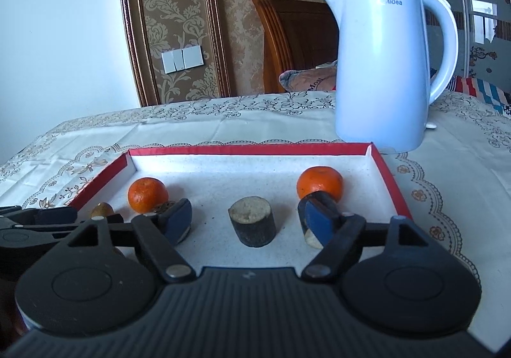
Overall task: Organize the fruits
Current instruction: 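Lower both held items into the tray and open both grippers, then withdraw both grippers from the tray toward the remaining fruits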
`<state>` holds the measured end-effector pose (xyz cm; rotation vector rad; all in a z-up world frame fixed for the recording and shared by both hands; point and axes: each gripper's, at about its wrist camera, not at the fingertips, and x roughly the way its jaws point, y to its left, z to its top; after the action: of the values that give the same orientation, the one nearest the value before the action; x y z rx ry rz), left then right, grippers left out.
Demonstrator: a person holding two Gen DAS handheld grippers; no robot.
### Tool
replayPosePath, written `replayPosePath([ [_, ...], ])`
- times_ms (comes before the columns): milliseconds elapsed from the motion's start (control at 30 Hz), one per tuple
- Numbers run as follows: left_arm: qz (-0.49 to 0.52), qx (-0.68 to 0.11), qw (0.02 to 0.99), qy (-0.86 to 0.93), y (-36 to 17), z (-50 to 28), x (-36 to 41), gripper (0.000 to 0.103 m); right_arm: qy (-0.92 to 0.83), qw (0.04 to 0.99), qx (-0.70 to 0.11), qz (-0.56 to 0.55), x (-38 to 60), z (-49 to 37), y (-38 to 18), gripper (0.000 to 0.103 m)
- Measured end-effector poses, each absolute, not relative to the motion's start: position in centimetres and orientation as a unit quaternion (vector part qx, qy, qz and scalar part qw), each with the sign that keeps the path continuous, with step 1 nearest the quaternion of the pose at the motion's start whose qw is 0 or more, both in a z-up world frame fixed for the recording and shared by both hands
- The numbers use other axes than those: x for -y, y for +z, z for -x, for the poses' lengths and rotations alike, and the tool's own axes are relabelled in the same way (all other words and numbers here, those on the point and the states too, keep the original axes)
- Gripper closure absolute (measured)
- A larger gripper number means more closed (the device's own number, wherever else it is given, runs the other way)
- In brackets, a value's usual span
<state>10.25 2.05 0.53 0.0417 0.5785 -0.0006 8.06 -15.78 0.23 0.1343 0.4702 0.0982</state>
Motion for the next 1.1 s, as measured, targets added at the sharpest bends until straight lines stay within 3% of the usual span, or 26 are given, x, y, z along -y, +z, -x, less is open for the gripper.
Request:
replayPosePath([
  [767, -0.002, -0.261, 0.965, 0.0, 1.2, -6.4, -3.0, 0.04, 0.054, 0.972, -0.217, -0.077, 16.5, -4.5, 0.2, 0.026],
  [867, -0.006, -0.251, 0.968, 0.012, 1.3, -5.3, -3.1, 0.031, 0.055, 0.972, -0.213, -0.088, 17.0, -3.6, 0.2, 0.023],
  [1100, 0.01, -0.242, 0.97, 0.008, 1.4, -3.5, -4.4, 0.03, 0.076, 0.969, -0.214, -0.098, 17.4, -1.5, 0.3, 0.023],
])
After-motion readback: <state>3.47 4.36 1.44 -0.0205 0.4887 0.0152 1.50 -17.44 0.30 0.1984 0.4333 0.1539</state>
